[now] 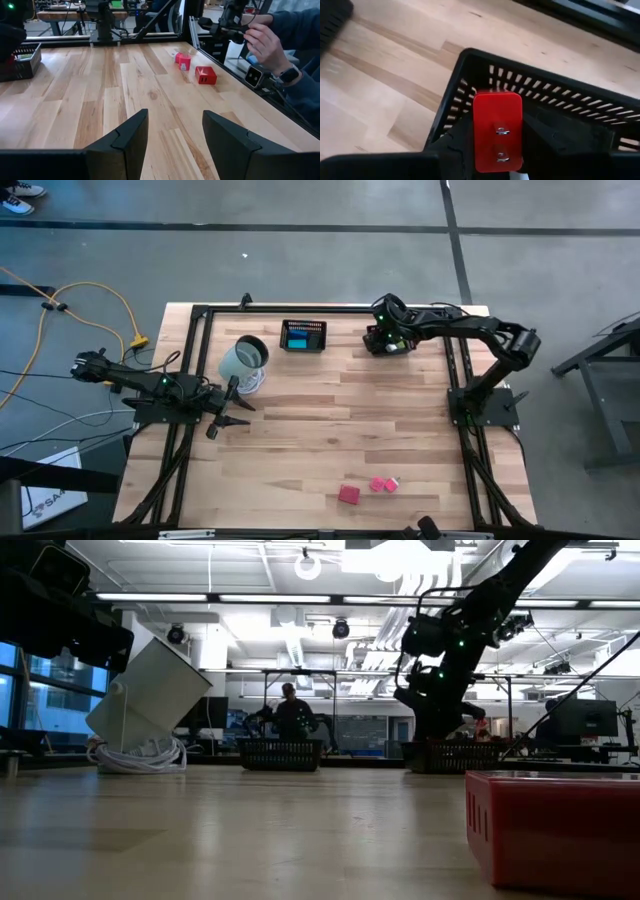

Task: Pick & Place Office items
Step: Put the red charger adapter into the right black bin

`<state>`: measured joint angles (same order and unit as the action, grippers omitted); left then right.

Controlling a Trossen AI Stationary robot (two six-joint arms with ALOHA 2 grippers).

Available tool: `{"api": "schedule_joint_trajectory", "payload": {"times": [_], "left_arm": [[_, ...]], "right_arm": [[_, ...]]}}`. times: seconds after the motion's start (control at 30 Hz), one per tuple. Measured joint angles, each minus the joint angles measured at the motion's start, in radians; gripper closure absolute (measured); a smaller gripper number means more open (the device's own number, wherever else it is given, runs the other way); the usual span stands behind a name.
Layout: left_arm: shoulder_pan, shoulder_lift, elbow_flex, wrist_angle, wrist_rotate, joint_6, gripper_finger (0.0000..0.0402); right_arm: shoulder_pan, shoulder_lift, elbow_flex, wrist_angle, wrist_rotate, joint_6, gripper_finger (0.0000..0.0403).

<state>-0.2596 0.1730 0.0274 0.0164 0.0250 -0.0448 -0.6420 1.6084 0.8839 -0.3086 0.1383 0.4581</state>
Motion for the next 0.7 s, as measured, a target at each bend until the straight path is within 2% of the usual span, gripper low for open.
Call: {"api": "schedule_joint_trajectory", "payload": {"times": [0.37, 0.57, 0.7], "left_arm": [[0.000, 0.000, 0.000, 0.000, 0.000, 0.000, 0.0221], [0.000, 0.000, 0.000, 0.000, 0.000, 0.000, 0.0221], [0.000, 0.000, 0.000, 0.000, 0.000, 0.000, 0.0221]], "right_arm": [[0.000, 0.002, 0.000, 0.007, -0.012, -0.017, 0.0231], [0.000, 0.002, 0.000, 0.023, -0.018, -0.017, 0.0227], [0.000, 0.002, 0.000, 0.069, -0.068, -0.018, 0.0231]]}}
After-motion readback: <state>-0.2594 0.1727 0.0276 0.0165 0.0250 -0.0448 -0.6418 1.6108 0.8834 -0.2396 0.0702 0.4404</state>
